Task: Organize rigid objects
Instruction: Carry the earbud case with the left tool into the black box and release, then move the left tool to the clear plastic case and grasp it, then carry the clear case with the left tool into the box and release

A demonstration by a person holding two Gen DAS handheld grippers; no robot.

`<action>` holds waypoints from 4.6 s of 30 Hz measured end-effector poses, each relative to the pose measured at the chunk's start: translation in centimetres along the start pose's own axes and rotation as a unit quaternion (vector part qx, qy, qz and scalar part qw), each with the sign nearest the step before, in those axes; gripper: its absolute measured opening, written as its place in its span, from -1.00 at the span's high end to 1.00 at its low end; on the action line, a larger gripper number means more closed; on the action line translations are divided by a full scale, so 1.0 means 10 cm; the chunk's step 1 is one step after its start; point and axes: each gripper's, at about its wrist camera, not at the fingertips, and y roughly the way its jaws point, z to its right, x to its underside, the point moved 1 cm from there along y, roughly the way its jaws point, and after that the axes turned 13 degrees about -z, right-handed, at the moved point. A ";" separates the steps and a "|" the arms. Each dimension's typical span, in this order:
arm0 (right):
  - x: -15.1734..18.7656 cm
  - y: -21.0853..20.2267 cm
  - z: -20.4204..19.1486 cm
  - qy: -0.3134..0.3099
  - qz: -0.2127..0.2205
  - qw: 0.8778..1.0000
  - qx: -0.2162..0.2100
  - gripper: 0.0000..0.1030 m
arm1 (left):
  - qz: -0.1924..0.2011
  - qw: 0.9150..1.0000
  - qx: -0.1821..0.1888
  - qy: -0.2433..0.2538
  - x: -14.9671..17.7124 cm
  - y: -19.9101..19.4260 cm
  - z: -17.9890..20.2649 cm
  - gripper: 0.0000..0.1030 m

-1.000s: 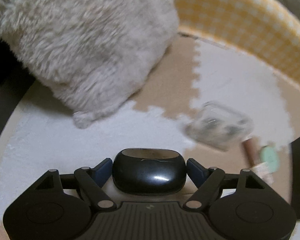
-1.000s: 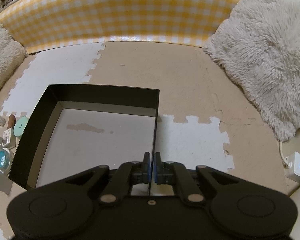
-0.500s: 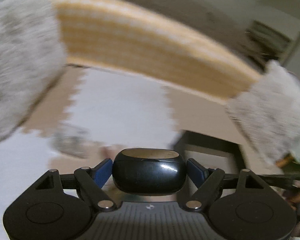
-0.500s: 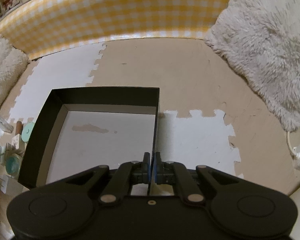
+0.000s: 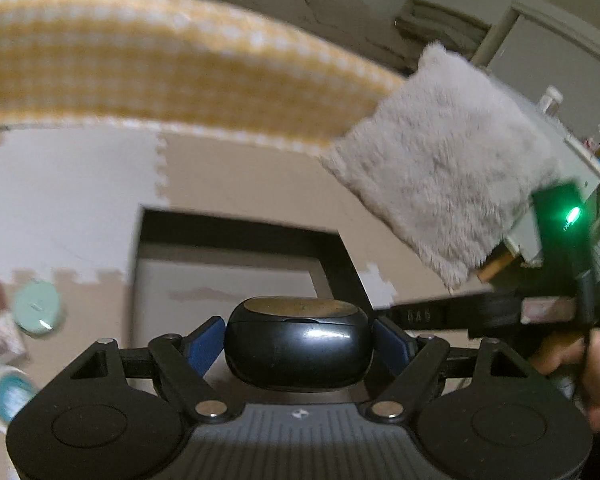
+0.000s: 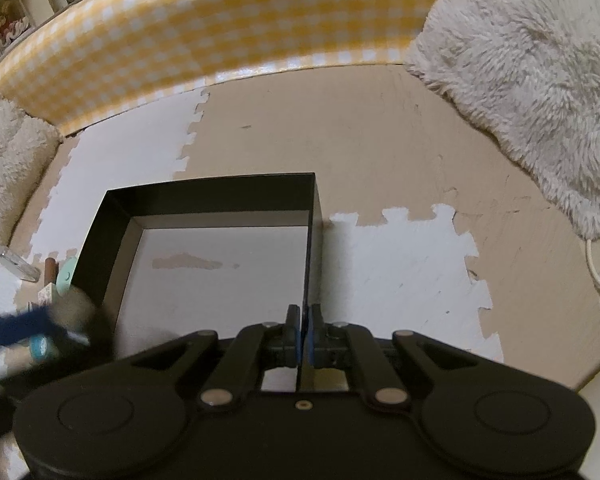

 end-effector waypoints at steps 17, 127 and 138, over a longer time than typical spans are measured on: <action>-0.01 0.00 0.12 0.018 -0.008 0.999 -0.041 0.89 | -0.067 0.996 0.025 -0.046 0.05 0.52 0.16 -0.78; 0.01 0.01 -0.05 -0.030 -0.004 0.999 0.014 0.90 | 0.034 0.971 -0.186 -0.148 -0.49 -0.58 -2.19 -0.45; 0.00 0.01 -0.05 -0.025 -0.005 1.000 0.012 0.90 | 0.045 0.992 -0.063 -0.103 -0.55 -0.55 -1.18 -0.45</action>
